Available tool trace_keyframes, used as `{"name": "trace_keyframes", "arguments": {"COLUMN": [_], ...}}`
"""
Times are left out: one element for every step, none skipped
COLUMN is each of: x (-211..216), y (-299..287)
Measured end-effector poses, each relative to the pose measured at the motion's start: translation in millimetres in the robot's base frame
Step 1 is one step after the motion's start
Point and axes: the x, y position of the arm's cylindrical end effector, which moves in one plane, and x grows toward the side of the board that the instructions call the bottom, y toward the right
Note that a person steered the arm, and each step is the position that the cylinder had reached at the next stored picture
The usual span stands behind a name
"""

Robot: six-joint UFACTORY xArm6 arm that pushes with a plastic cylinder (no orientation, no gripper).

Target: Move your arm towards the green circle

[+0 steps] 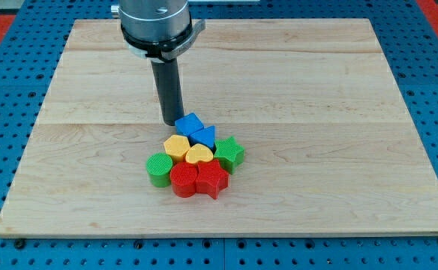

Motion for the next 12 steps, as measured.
{"name": "trace_keyframes", "arguments": {"x": [0, -19, -44, -35, 27, 49, 51, 51, 16, -34, -50, -20], "y": [1, 24, 94, 133, 167, 159, 156, 156, 159, 94, -23, -108]}}
